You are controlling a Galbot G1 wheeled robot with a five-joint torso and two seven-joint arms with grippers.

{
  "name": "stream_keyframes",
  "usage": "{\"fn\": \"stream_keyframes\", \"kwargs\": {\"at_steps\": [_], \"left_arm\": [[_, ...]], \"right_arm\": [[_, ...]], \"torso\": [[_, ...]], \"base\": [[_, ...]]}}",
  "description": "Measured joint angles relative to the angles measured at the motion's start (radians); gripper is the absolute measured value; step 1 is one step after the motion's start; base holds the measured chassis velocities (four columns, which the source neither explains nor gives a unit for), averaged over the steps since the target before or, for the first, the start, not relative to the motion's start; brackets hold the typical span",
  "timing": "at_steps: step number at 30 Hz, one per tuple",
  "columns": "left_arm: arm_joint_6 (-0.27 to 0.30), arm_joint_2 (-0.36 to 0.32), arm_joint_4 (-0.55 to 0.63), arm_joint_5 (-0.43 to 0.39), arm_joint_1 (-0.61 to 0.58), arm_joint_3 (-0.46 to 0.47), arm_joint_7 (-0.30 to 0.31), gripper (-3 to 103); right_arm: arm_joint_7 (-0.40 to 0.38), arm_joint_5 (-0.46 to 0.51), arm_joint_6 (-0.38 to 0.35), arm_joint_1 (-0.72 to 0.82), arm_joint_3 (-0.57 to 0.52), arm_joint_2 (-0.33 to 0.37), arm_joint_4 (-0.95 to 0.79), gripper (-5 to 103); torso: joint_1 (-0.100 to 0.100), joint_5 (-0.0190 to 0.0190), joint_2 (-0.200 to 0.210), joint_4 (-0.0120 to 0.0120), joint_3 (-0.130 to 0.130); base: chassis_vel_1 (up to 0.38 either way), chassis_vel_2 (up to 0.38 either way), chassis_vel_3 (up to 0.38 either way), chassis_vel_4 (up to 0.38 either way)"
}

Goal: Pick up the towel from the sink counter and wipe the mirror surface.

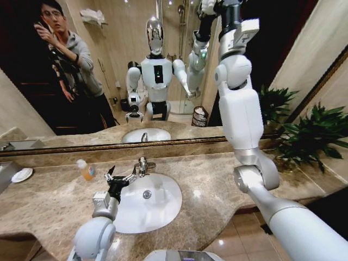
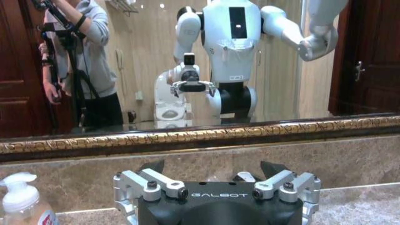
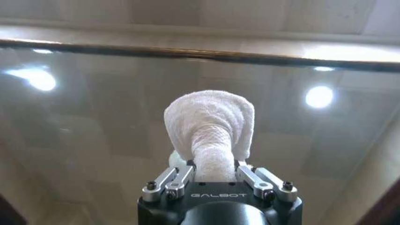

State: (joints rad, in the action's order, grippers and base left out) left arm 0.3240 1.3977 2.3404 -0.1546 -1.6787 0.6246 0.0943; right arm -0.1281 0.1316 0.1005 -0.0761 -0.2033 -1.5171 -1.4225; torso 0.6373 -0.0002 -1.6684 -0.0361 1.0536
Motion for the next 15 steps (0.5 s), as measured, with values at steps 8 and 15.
{"fn": "stream_keyframes", "kwargs": {"at_steps": [8,15], "left_arm": [[0.0,0.0,0.0,0.0,0.0,0.0,0.0,100],[0.0,0.0,0.0,0.0,0.0,0.0,0.0,100]], "right_arm": [[0.016,-0.056,0.004,0.013,0.096,-0.092,0.008,22],[0.022,-0.066,0.008,0.014,0.097,-0.093,0.02,22]], "torso": [[0.0,-0.0005,0.0,-0.0001,0.0],[0.0,-0.0001,0.0,0.0001,0.0]], "base": [[0.0,0.0,0.0,0.0],[0.0,0.0,0.0,0.0]]}}
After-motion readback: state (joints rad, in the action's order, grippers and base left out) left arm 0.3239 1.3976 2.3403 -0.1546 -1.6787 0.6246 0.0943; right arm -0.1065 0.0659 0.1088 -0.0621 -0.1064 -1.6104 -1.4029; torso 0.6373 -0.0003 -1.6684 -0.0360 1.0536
